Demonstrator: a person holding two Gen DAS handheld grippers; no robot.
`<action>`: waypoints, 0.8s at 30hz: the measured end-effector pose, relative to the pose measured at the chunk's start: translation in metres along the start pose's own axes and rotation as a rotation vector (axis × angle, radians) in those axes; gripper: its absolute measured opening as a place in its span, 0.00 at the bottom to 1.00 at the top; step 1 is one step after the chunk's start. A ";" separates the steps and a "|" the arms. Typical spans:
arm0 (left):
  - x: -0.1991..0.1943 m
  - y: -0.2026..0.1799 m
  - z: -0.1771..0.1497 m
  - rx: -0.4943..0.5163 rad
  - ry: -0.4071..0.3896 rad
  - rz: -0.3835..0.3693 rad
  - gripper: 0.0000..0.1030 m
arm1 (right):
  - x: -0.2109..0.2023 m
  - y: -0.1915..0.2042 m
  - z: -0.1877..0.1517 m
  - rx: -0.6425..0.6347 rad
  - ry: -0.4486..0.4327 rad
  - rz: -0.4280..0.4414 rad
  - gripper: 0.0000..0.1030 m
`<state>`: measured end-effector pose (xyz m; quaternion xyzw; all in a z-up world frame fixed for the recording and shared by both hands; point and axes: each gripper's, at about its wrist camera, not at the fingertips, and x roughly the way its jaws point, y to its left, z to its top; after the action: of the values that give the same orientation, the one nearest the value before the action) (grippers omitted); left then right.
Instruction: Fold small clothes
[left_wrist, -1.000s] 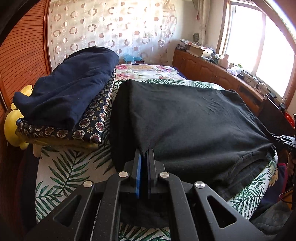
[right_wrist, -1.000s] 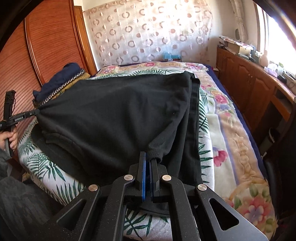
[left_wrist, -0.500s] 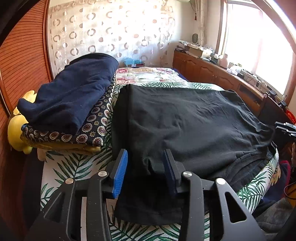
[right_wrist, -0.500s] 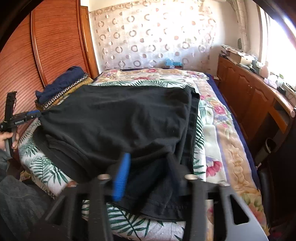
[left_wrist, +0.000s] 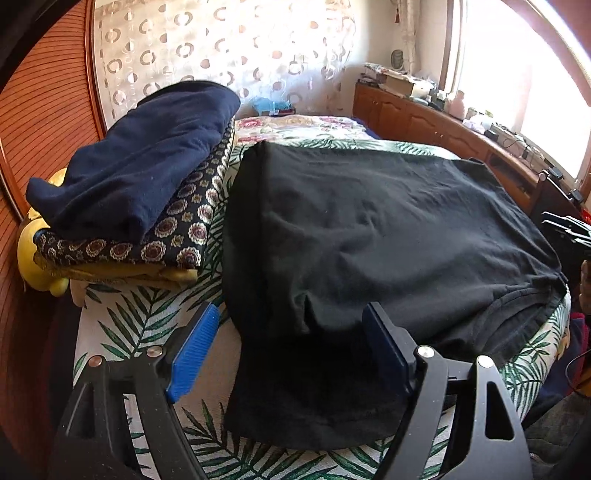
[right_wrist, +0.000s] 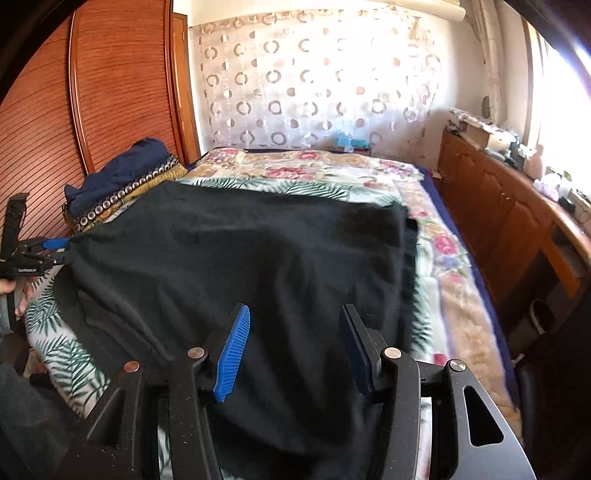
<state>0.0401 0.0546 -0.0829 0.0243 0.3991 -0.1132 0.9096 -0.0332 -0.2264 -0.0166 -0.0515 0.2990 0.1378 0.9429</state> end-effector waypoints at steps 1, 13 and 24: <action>0.002 0.001 -0.001 -0.004 0.006 0.005 0.78 | 0.010 0.004 0.000 -0.007 0.013 0.002 0.51; 0.005 0.007 -0.008 -0.037 0.019 0.033 0.78 | 0.046 0.031 -0.003 -0.079 0.071 0.048 0.51; 0.010 0.017 -0.015 -0.095 0.050 -0.014 0.78 | 0.055 0.033 0.007 -0.062 0.108 0.047 0.55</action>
<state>0.0395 0.0717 -0.1011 -0.0187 0.4269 -0.0998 0.8986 0.0042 -0.1815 -0.0430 -0.0813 0.3460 0.1661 0.9198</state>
